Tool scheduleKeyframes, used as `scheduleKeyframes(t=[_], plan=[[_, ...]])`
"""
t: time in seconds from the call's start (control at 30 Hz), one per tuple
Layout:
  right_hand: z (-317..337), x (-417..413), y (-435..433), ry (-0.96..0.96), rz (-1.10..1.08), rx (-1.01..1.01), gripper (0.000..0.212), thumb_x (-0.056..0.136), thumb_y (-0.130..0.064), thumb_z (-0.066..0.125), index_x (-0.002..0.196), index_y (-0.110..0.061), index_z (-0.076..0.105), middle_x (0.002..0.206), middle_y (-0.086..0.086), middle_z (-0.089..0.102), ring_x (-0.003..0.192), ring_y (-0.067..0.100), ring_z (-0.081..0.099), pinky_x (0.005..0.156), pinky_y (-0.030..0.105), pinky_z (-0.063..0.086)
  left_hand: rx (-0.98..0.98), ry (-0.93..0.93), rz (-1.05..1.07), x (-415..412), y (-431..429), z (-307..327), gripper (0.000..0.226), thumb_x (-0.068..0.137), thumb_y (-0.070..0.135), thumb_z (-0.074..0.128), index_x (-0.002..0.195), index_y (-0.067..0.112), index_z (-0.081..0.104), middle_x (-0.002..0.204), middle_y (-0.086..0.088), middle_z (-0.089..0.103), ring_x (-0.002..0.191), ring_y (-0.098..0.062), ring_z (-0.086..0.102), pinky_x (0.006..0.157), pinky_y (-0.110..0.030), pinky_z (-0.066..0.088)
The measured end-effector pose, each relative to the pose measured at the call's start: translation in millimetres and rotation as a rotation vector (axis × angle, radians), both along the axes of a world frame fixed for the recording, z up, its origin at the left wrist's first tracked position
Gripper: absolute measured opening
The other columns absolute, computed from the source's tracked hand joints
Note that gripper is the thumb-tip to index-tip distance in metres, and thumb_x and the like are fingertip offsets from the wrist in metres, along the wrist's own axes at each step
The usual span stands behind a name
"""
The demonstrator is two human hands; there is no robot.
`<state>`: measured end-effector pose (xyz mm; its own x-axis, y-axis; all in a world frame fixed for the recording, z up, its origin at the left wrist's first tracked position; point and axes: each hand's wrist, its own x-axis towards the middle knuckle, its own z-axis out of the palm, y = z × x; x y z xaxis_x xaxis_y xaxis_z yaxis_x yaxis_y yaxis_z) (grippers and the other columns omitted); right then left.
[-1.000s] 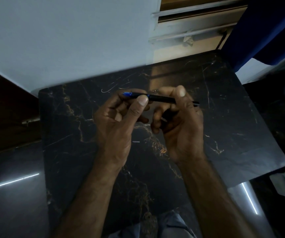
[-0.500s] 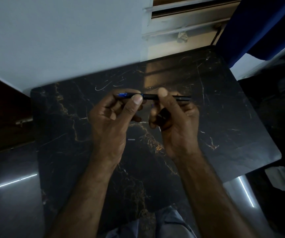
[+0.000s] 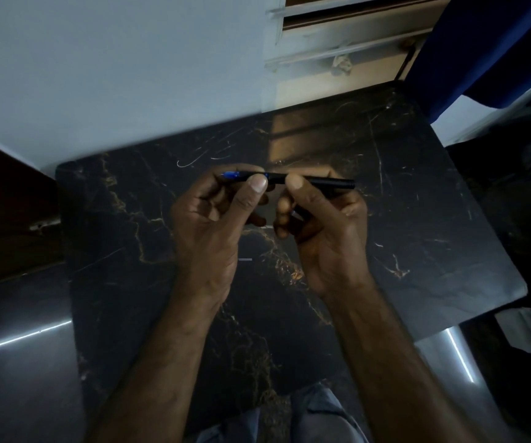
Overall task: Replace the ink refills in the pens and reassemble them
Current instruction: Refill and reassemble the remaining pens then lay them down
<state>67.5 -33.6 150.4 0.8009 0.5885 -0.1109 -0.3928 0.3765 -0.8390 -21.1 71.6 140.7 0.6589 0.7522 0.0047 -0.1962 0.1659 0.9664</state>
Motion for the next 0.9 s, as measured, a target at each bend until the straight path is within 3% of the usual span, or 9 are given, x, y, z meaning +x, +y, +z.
scheduleKeyframes(t=[0.07, 0.17, 0.3, 0.37, 0.43, 0.53, 0.63, 0.83, 0.9], plan=[[-0.7, 0.9, 1.5, 0.023, -0.035, -0.020, 0.018, 0.099, -0.016, 0.067, 0.098, 0.002, 0.064, 0.068, 0.009, 0.062, 0.058, 0.019, 0.061, 0.051, 0.031, 0.048, 0.009, 0.009, -0.006, 0.1, -0.4, 0.0, 0.012, 0.094, 0.023, 0.079, 0.105, 0.023, 0.079, 0.094, 0.002, 0.082, 0.088, -0.014, 0.078, 0.069, -0.029, 0.062], [0.1, 2.6, 2.5, 0.012, 0.015, 0.023, 0.023, 0.098, -0.014, 0.065, 0.117, -0.001, 0.061, 0.076, 0.011, 0.065, 0.064, 0.021, 0.063, 0.054, 0.032, 0.048, 0.010, -0.004, -0.010, 0.8, 0.7, 0.4, 0.010, 0.094, 0.023, 0.079, 0.104, 0.025, 0.080, 0.096, -0.001, 0.082, 0.090, -0.019, 0.078, 0.071, -0.031, 0.063], [-3.2, 4.1, 4.8, 0.024, -0.040, -0.033, 0.018, 0.099, -0.017, 0.065, 0.096, 0.000, 0.062, 0.070, 0.009, 0.059, 0.059, 0.020, 0.058, 0.052, 0.031, 0.048, 0.018, 0.007, -0.027, 0.9, 5.0, -0.7, 0.010, 0.095, 0.023, 0.078, 0.104, 0.026, 0.080, 0.094, 0.002, 0.082, 0.087, -0.014, 0.077, 0.070, -0.028, 0.061], [-3.2, 5.4, 5.6, 0.018, -0.012, -0.006, 0.024, 0.101, -0.022, 0.062, 0.107, 0.001, 0.062, 0.071, 0.009, 0.062, 0.059, 0.021, 0.060, 0.053, 0.032, 0.048, 0.022, 0.003, -0.035, 1.0, 5.0, -1.1, 0.010, 0.096, 0.022, 0.078, 0.105, 0.023, 0.079, 0.095, 0.002, 0.082, 0.088, -0.015, 0.078, 0.072, -0.028, 0.062], [-2.2, 5.7, 6.2, -0.018, 0.041, 0.033, 0.022, 0.100, -0.011, 0.062, 0.118, 0.000, 0.061, 0.078, 0.011, 0.066, 0.063, 0.023, 0.061, 0.053, 0.032, 0.049, 0.016, -0.007, -0.026, 0.5, 6.4, -1.4, 0.009, 0.096, 0.021, 0.078, 0.104, 0.024, 0.080, 0.096, 0.001, 0.082, 0.089, -0.016, 0.078, 0.072, -0.029, 0.062], [-1.9, 4.7, 8.1, -0.041, 0.024, 0.008, 0.004, 0.099, -0.002, 0.064, 0.100, 0.000, 0.067, 0.077, 0.010, 0.068, 0.063, 0.022, 0.063, 0.051, 0.031, 0.050, 0.049, -0.002, -0.034, -0.4, 10.6, -2.3, 0.011, 0.097, 0.016, 0.077, 0.104, 0.024, 0.080, 0.096, 0.003, 0.082, 0.090, -0.015, 0.078, 0.071, -0.026, 0.062], [-1.3, 0.0, 14.4, -0.034, -0.035, -0.044, 0.008, 0.099, -0.006, 0.067, 0.093, -0.001, 0.068, 0.071, 0.009, 0.068, 0.057, 0.019, 0.062, 0.048, 0.028, 0.049, 0.116, -0.002, -0.045, -2.2, 15.7, -1.4, 0.014, 0.098, 0.008, 0.075, 0.106, 0.019, 0.078, 0.096, 0.004, 0.082, 0.089, -0.013, 0.078, 0.070, -0.024, 0.062], [8.5, -11.3, 28.2, 0.035, -0.029, -0.041, 0.018, 0.100, -0.011, 0.068, 0.082, -0.013, 0.069, 0.060, 0.000, 0.062, 0.049, 0.011, 0.055, 0.044, 0.025, 0.043, 0.363, -0.006, -0.032, -11.0, 29.9, 10.6, 0.015, 0.099, 0.015, 0.077, 0.112, 0.021, 0.074, 0.099, 0.007, 0.079, 0.090, -0.013, 0.078, 0.069, -0.026, 0.064], [13.1, -14.3, 32.4, 0.060, -0.018, -0.021, 0.024, 0.100, -0.011, 0.068, 0.076, -0.016, 0.068, 0.058, 0.000, 0.059, 0.046, 0.010, 0.052, 0.043, 0.024, 0.041, 0.428, -0.011, -0.030, -13.9, 33.9, 15.9, 0.016, 0.100, 0.018, 0.076, 0.115, 0.019, 0.072, 0.101, 0.000, 0.078, 0.091, -0.013, 0.078, 0.071, -0.027, 0.064]])
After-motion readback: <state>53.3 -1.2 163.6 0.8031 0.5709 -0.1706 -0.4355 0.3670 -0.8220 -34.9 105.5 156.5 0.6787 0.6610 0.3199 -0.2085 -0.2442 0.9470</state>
